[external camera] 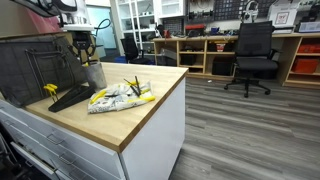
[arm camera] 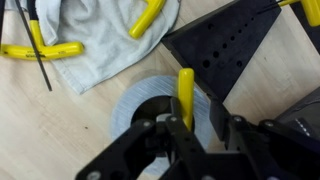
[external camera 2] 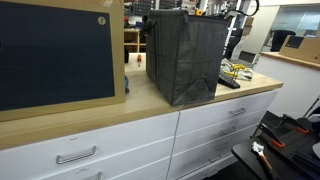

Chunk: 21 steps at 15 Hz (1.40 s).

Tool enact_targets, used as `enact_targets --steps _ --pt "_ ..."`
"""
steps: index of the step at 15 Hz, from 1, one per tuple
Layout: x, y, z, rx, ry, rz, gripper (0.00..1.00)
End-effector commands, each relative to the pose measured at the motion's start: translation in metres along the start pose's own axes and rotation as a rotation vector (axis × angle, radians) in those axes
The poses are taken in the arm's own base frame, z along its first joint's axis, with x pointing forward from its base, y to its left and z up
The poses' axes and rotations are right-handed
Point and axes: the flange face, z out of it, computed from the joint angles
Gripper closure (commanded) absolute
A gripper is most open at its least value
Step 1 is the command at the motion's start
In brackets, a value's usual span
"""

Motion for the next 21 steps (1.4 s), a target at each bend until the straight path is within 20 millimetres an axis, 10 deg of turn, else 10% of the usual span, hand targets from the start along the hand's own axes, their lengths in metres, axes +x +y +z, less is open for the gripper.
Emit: enact_targets --steps 1,6,21 --pt "-0.004 0.006 -0.003 -0.015 0.005 -0.024 0.95" --pt "-0.004 0.008 -0.010 -0.027 0.019 -0.012 0.96" --pt "-0.011 -0.024 -0.114 -0.119 0.157 -0.051 0.96"
